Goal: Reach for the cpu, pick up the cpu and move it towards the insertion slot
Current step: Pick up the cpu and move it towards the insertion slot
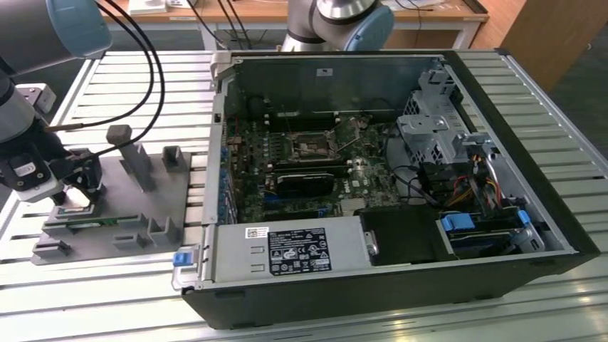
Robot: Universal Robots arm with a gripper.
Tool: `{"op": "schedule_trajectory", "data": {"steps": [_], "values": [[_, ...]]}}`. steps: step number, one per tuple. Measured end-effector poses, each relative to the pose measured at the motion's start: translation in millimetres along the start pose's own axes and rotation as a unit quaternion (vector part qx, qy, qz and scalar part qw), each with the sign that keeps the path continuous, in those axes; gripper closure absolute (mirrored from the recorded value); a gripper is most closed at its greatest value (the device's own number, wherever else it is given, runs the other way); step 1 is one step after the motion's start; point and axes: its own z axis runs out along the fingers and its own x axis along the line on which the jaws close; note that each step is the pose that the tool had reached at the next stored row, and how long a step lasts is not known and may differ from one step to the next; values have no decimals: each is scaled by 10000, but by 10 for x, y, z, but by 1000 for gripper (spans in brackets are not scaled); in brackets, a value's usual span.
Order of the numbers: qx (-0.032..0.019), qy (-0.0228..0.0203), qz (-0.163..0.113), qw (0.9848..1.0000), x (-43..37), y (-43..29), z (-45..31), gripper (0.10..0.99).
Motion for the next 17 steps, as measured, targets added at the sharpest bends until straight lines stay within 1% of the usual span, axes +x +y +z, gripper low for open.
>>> {"op": "schedule_trajectory", "data": {"steps": [1, 2, 6, 11, 17], "values": [[0, 0, 0, 10000, 0, 0, 0, 506], [-1, 0, 0, 10000, 0, 1, 1, 545], [-2, -1, 0, 10000, -1, 2, -5, 545], [-2, -1, 1, 10000, 0, 4, -83, 545], [-2, -1, 0, 10000, -1, 4, -90, 545]]}}
